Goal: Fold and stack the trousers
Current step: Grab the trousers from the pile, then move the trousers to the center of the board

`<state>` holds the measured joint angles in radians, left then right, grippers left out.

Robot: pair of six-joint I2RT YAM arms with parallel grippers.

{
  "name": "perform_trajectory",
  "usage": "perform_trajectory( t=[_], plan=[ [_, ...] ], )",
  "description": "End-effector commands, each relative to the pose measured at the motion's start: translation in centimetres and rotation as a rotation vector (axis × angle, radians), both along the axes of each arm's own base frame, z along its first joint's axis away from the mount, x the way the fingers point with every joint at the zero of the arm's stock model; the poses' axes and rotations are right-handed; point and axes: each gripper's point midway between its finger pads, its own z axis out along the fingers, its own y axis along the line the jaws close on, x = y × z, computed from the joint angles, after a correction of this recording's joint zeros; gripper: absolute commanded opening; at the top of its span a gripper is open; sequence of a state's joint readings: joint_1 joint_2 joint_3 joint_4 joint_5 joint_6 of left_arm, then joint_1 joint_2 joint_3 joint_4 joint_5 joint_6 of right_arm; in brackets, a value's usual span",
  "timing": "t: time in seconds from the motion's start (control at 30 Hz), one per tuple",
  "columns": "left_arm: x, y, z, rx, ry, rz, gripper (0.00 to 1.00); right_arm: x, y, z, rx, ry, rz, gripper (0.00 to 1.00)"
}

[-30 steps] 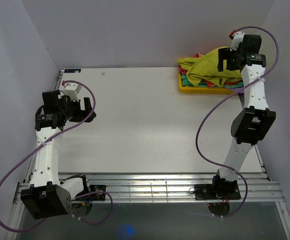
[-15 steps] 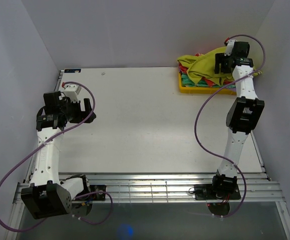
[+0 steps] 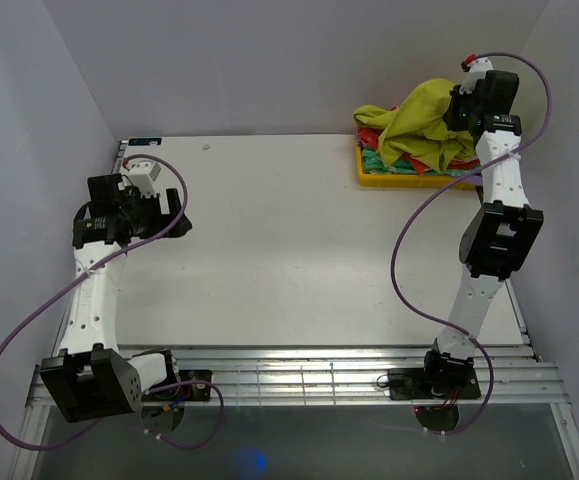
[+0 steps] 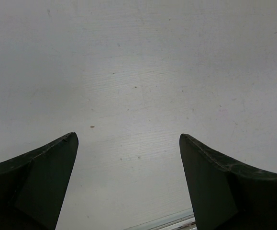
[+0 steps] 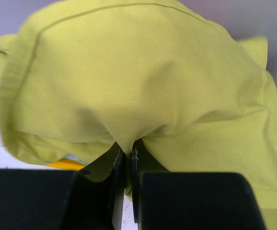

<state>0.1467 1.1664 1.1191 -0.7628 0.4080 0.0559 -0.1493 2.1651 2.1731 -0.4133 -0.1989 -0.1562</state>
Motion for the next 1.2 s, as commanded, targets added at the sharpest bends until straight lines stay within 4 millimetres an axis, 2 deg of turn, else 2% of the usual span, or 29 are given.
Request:
perform_trajectory(
  t=[0.0,0.03,0.1,0.13,0.2,0.23,0.3,0.37,0.43,0.47,0.5,0.6,0.7,0.77,0.83,0.87,0.93,0.97,1.03,1.07,1.1,1.13,1.17],
  plan=[
    [0.6,0.0,2.3,-0.008,-0.039,0.016,0.98,-4.5,4.2,17.9,0.048,-0.391,0.155,0.08],
    [0.6,-0.2,2.4,-0.021,-0.032,0.010,0.98,-6.5,5.3,20.7,0.074,-0.436,0.192,0.08],
    [0.7,-0.4,3.1,-0.031,-0.040,0.004,0.98,-8.7,6.6,23.3,0.095,-0.479,0.229,0.08],
    [0.8,-0.4,3.3,-0.038,-0.041,0.010,0.98,-10.8,7.7,25.9,0.111,-0.522,0.265,0.08],
    [0.9,-0.6,4.3,-0.042,-0.063,0.005,0.98,-13.0,9.3,28.4,0.122,-0.574,0.311,0.08],
    [1.0,-0.5,4.7,-0.040,-0.072,0.006,0.98,-15.2,10.3,30.6,0.140,-0.617,0.335,0.08],
    [1.1,-0.4,5.6,-0.031,-0.095,0.011,0.98,-17.5,11.9,33.5,0.148,-0.693,0.374,0.08],
    [1.3,-0.4,5.9,-0.049,-0.091,0.034,0.98,-20.6,13.7,36.5,0.162,-0.774,0.414,0.08],
    [1.4,-0.3,6.4,-0.052,-0.098,0.040,0.98,-23.4,14.7,39.4,0.179,-0.863,0.436,0.08],
    [1.5,-0.3,6.7,-0.056,-0.101,0.046,0.98,-24.6,16.1,40.1,0.219,-0.880,0.472,0.08],
    [1.5,-0.3,6.8,-0.056,-0.105,0.049,0.98,-25.4,16.6,41.0,0.231,-0.916,0.483,0.08],
    [1.5,-0.3,7.4,-0.059,-0.123,0.054,0.98,-26.9,18.7,41.3,0.312,-0.910,0.522,0.08],
    [1.4,-0.4,7.5,-0.061,-0.130,0.050,0.98,-27.3,21.5,39.7,0.387,-0.842,0.571,0.08],
    [1.3,-0.5,7.4,-0.063,-0.128,0.045,0.98,-26.8,23.7,36.5,0.432,-0.749,0.592,0.08],
    [1.2,-0.7,7.5,-0.064,-0.132,0.033,0.98,-26.8,25.0,33.7,0.440,-0.687,0.595,0.08],
    [1.2,-0.7,7.4,-0.063,-0.132,0.026,0.98,-25.8,26.8,29.4,0.445,-0.583,0.604,0.08],
    [1.0,-0.9,7.4,-0.055,-0.139,0.005,0.98,-25.5,28.1,25.2,0.442,-0.487,0.608,0.08],
    [1.0,-0.9,7.3,-0.054,-0.140,-0.002,0.98,-25.1,29.3,20.4,0.426,-0.373,0.618,0.08],
    [0.9,-1.0,7.0,-0.057,-0.131,-0.008,0.98,-25.1,30.3,15.2,0.398,-0.248,0.629,0.08],
    [0.9,-1.1,6.9,-0.038,-0.138,-0.042,0.98,-25.0,30.4,12.9,0.353,-0.210,0.633,0.08],
    [0.7,-1.3,6.5,-0.039,-0.129,-0.056,0.98,-25.0,30.1,8.4,0.320,-0.118,0.610,0.08],
    [0.6,-1.5,6.2,-0.043,-0.121,-0.080,0.98,-25.0,29.8,6.4,0.296,-0.088,0.598,0.08],
    [0.4,-2.3,5.9,-0.050,-0.121,-0.153,0.98,-25.0,29.5,4.6,0.231,-0.072,0.619,0.16]
  ],
)
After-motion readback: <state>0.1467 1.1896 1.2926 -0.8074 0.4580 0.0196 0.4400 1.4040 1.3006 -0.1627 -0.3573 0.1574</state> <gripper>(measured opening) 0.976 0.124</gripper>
